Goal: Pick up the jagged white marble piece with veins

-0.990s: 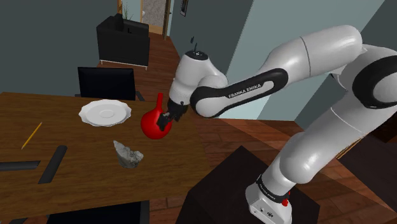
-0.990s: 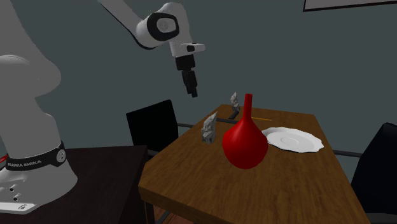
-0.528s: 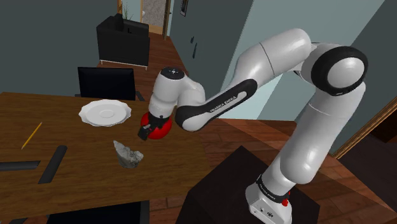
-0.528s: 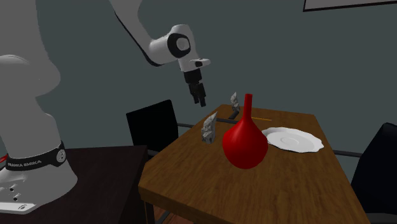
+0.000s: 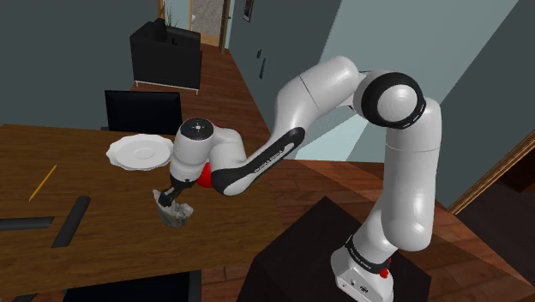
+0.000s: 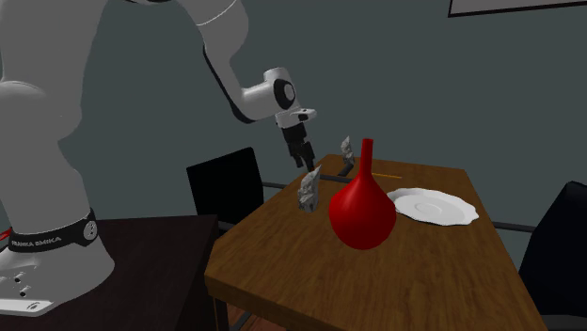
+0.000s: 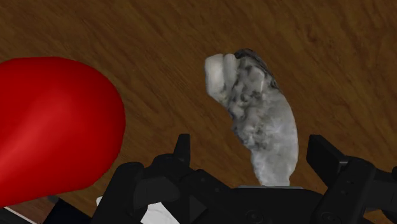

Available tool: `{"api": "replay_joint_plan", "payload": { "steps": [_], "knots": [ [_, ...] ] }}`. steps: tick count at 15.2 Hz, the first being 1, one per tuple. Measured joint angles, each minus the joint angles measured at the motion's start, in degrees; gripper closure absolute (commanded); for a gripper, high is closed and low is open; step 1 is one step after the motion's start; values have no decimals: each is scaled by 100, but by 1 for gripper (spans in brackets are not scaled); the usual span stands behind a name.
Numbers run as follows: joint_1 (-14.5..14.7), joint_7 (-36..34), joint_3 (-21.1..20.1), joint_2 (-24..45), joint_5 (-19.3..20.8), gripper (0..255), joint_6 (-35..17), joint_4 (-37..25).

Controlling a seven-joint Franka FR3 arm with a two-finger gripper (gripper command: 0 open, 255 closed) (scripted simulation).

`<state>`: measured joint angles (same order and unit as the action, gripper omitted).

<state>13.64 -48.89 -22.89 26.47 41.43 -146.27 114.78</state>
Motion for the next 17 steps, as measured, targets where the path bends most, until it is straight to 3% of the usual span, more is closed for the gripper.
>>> {"api": "replay_joint_plan", "payload": {
  "steps": [3, 10, 11, 17],
  "knots": [
    [291, -191, 186, 505, 349, 0, 2, -455],
    [490, -497, 432, 931, 704, 0, -238, -613],
    [500, -514, 449, 961, 726, 255, -255, -625],
    [510, -531, 465, 983, 747, 255, -271, -650]
  ]
}}
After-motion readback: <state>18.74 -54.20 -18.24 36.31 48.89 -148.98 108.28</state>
